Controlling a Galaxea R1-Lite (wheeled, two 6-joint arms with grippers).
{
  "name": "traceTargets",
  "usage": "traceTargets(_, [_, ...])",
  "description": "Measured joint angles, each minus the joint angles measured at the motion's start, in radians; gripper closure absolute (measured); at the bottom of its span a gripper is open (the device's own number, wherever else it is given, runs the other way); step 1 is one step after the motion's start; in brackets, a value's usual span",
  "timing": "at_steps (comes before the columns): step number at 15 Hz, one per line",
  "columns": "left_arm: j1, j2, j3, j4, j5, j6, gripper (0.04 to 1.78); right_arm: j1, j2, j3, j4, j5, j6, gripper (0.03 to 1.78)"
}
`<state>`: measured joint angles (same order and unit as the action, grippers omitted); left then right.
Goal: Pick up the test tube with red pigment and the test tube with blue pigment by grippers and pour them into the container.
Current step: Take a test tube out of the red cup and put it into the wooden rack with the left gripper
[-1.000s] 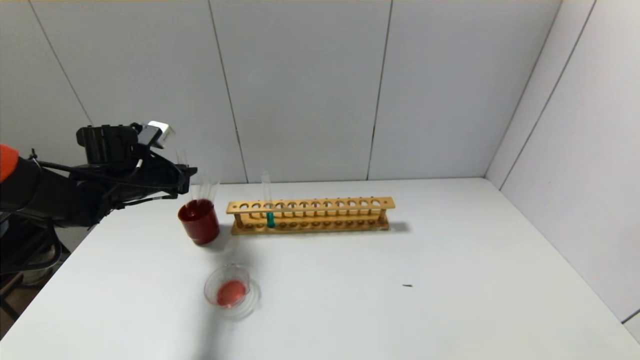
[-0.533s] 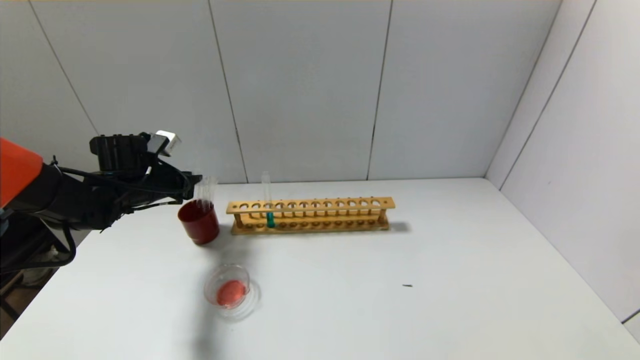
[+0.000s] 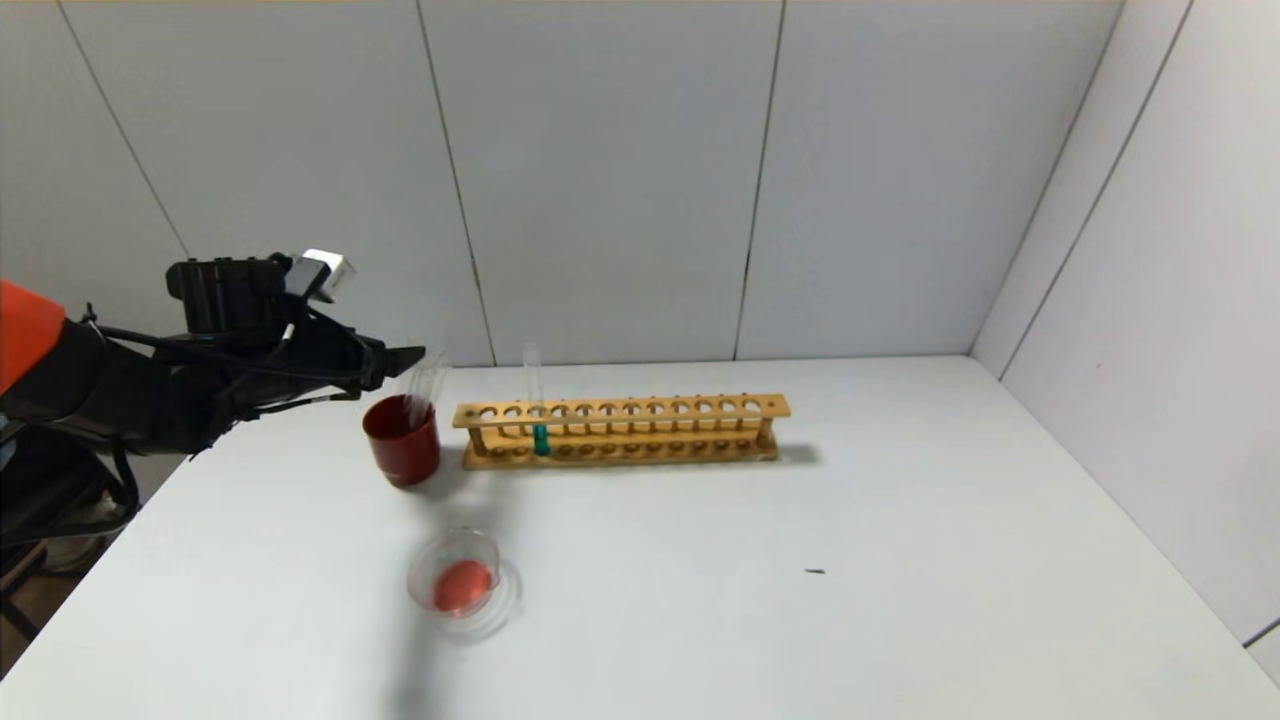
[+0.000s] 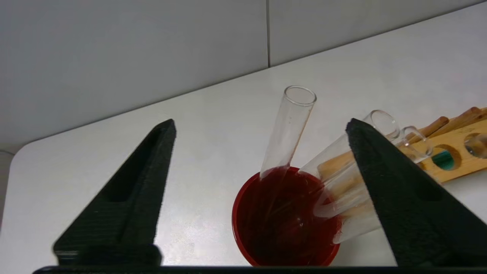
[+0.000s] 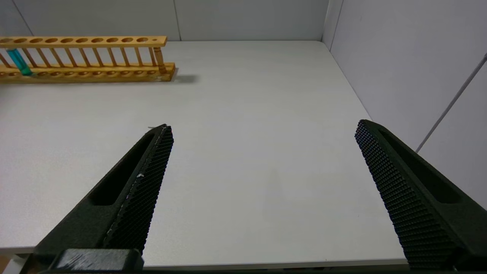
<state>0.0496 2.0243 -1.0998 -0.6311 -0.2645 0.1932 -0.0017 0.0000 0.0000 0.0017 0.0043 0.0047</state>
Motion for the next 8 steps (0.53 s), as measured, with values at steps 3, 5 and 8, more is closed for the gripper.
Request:
traceTargets(3, [0.002, -0.04, 0.004, 0.018, 0.001, -0.001, 0.07, 0.0, 0.0, 0.0, 0.0, 0.0, 0.0, 0.06])
traceTargets(5, [0.004, -0.057, 0.009, 0.021, 0.002, -0.001, 0.07, 0.0, 0.0, 0.0, 0.0, 0.0, -0.001, 0.06])
traceTargets(8, [0.001, -0.089, 0.009, 0.026, 0.001, -0.001, 0.07, 0.0, 0.0, 0.0, 0.0, 0.0, 0.0, 0.06])
